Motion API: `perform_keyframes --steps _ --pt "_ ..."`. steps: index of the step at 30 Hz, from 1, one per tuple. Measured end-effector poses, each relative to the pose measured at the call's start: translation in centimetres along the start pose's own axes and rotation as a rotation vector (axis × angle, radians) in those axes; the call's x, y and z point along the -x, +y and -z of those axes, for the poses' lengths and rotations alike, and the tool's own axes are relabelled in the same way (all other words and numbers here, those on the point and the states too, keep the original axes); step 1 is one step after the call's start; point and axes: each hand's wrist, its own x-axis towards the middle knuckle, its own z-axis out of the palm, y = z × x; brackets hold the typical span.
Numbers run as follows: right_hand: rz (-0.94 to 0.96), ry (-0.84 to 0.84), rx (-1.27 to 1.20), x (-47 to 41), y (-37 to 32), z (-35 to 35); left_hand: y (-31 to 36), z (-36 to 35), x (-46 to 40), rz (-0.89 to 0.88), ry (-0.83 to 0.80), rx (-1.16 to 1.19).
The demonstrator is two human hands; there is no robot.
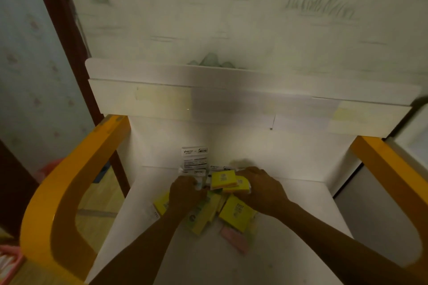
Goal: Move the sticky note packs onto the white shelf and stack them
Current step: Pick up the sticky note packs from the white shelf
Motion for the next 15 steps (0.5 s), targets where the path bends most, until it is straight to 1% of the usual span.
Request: perform_keyframes --steps 3,9,12,15 --pt "-0.004 -0.015 0.010 -0.6 -0.4 0.1 0.1 0.6 -0.2 -0.046 0.014 0.074" --pt "-0.026 -0.061 0.042 -2.9 -1.7 0.4 1.0 4.2 -0.1 -0.159 0.065 0.043" --pt "-0.030 -0.108 0.058 -4.6 -2.7 0.1 0.9 7.0 -0.5 -0.154 0.067 -0.041" --pt "-0.032 -0.194 0.073 -5.9 -3.3 -0.4 0.2 9.2 0.0 -0.107 0.060 -0.105"
